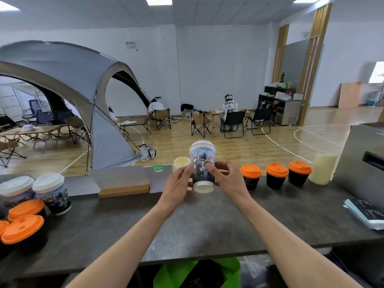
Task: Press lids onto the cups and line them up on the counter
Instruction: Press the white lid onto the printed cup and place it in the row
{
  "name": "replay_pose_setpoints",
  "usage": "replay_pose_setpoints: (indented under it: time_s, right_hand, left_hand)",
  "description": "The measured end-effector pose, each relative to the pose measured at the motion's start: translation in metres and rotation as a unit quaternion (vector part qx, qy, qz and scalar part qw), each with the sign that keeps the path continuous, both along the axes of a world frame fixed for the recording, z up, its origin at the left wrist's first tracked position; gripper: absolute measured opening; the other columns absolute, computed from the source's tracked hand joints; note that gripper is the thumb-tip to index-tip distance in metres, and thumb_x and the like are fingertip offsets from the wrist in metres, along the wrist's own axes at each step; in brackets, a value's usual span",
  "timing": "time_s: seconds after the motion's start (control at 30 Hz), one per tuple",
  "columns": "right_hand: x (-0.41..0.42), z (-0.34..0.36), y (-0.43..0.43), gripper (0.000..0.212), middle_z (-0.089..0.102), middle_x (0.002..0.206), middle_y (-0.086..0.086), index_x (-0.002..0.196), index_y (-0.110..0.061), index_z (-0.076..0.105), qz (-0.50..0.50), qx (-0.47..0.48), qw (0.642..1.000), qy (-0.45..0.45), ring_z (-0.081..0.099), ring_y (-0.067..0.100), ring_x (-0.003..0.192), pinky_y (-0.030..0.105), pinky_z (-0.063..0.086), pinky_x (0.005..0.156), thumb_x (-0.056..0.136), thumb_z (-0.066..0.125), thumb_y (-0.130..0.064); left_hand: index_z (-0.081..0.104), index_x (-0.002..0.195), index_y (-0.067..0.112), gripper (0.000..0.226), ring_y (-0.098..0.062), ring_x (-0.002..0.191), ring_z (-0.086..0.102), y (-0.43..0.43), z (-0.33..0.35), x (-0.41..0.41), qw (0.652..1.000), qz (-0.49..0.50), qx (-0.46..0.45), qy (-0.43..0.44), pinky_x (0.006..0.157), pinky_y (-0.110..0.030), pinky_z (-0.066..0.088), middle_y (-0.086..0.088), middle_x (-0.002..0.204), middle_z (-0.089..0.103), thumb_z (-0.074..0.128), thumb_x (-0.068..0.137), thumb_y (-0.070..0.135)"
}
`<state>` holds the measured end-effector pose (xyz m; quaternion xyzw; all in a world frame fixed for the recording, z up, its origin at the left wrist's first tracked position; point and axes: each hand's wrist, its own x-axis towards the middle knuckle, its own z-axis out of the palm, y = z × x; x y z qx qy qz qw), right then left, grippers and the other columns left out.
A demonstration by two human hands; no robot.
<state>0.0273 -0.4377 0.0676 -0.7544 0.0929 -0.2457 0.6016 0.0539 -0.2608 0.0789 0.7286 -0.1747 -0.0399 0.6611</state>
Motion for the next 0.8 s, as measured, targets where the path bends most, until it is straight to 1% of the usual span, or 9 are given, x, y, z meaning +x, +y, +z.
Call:
replay_pose_setpoints:
  time_s: [0.07, 0.13, 0.2, 0.3, 0.4, 0.53, 0.6, 0.67, 0.8]
  right_hand:
    - [-0.002, -0.002, 0.000, 0.051, 0.073, 0.105, -0.009, 0.117, -0.019, 0.066, 0.009, 0.000, 1.000, 0.002, 0.071, 0.008, 0.094, 0.039, 0.062, 0.080, 0.081, 0.076, -0.054]
    - [-0.003, -0.003, 0.001, 0.049, 0.074, 0.105, -0.004, 0.124, -0.018, 0.062, 0.023, 0.021, 1.000, -0.002, 0.072, 0.011, 0.093, 0.042, 0.063, 0.079, 0.086, 0.075, -0.046]
    - [-0.005, -0.003, 0.003, 0.043, 0.074, 0.105, 0.000, 0.124, -0.020, 0.058, 0.023, 0.029, 0.999, -0.004, 0.073, 0.013, 0.091, 0.043, 0.063, 0.078, 0.089, 0.073, -0.042]
    - [-0.006, -0.003, 0.003, 0.031, 0.073, 0.108, 0.001, 0.116, -0.022, 0.060, 0.028, 0.033, 0.999, -0.008, 0.072, 0.014, 0.093, 0.044, 0.062, 0.080, 0.093, 0.067, -0.041]
    - [-0.008, -0.001, 0.005, 0.032, 0.072, 0.109, -0.004, 0.111, -0.022, 0.064, 0.032, 0.030, 0.999, -0.010, 0.071, 0.013, 0.097, 0.039, 0.063, 0.079, 0.092, 0.067, -0.048]
    - [-0.009, 0.000, 0.003, 0.042, 0.071, 0.106, 0.000, 0.125, -0.021, 0.056, 0.020, 0.036, 0.999, -0.017, 0.072, 0.015, 0.092, 0.042, 0.063, 0.077, 0.092, 0.068, -0.044]
    - [-0.008, -0.001, 0.002, 0.035, 0.072, 0.105, 0.003, 0.124, -0.022, 0.054, 0.021, 0.035, 0.999, -0.013, 0.072, 0.017, 0.093, 0.044, 0.062, 0.078, 0.095, 0.064, -0.038]
    - [-0.007, -0.003, 0.001, 0.028, 0.071, 0.109, 0.004, 0.121, -0.020, 0.056, 0.030, 0.042, 0.999, -0.016, 0.071, 0.017, 0.098, 0.040, 0.063, 0.074, 0.098, 0.061, -0.035]
    - [-0.011, -0.001, 0.002, 0.033, 0.069, 0.112, -0.002, 0.119, -0.018, 0.061, 0.029, 0.035, 0.999, -0.020, 0.069, 0.012, 0.101, 0.025, 0.059, 0.071, 0.097, 0.062, -0.042]
  left_hand:
    - [0.061, 0.131, 0.022, 0.034, -0.012, 0.101, 0.071, 0.001, 0.001, 0.000, 1.000, 0.005, -0.004, -0.008, 0.088, -0.041, 0.061, 0.000, 0.114, 0.073, 0.048, 0.106, 0.040]
    - [0.058, 0.132, 0.023, 0.029, -0.011, 0.098, 0.072, 0.002, 0.001, 0.000, 1.000, 0.006, -0.007, -0.016, 0.082, -0.036, 0.062, -0.003, 0.115, 0.072, 0.049, 0.107, 0.034]
    - [0.056, 0.131, 0.022, 0.027, -0.012, 0.096, 0.073, 0.002, 0.001, 0.001, 1.000, 0.008, -0.016, -0.009, 0.075, -0.029, 0.063, -0.005, 0.114, 0.070, 0.052, 0.106, 0.031]
    - [0.055, 0.135, 0.017, 0.039, -0.013, 0.101, 0.072, 0.001, 0.000, 0.001, 1.000, 0.014, -0.010, 0.000, 0.078, -0.029, 0.063, -0.003, 0.119, 0.069, 0.058, 0.102, 0.036]
    - [0.057, 0.137, 0.014, 0.048, -0.013, 0.104, 0.072, 0.000, 0.001, 0.000, 1.000, 0.018, -0.010, -0.007, 0.085, -0.036, 0.063, -0.001, 0.120, 0.069, 0.063, 0.098, 0.040]
    - [0.058, 0.133, 0.020, 0.032, -0.012, 0.103, 0.072, -0.001, 0.003, -0.002, 0.999, 0.005, -0.035, -0.005, 0.082, -0.034, 0.063, -0.002, 0.122, 0.068, 0.057, 0.104, 0.033]
    - [0.057, 0.133, 0.024, 0.027, -0.011, 0.100, 0.073, -0.001, 0.003, -0.002, 0.999, -0.003, -0.033, -0.009, 0.078, -0.030, 0.063, -0.002, 0.120, 0.070, 0.052, 0.106, 0.028]
    - [0.057, 0.130, 0.028, 0.024, -0.012, 0.099, 0.073, 0.000, 0.003, -0.003, 1.000, -0.005, -0.026, -0.015, 0.076, -0.029, 0.063, -0.003, 0.117, 0.072, 0.053, 0.106, 0.024]
    - [0.056, 0.125, 0.029, 0.023, -0.014, 0.104, 0.070, 0.000, 0.003, -0.004, 1.000, -0.001, -0.006, -0.028, 0.079, -0.030, 0.063, 0.000, 0.119, 0.068, 0.059, 0.103, 0.026]
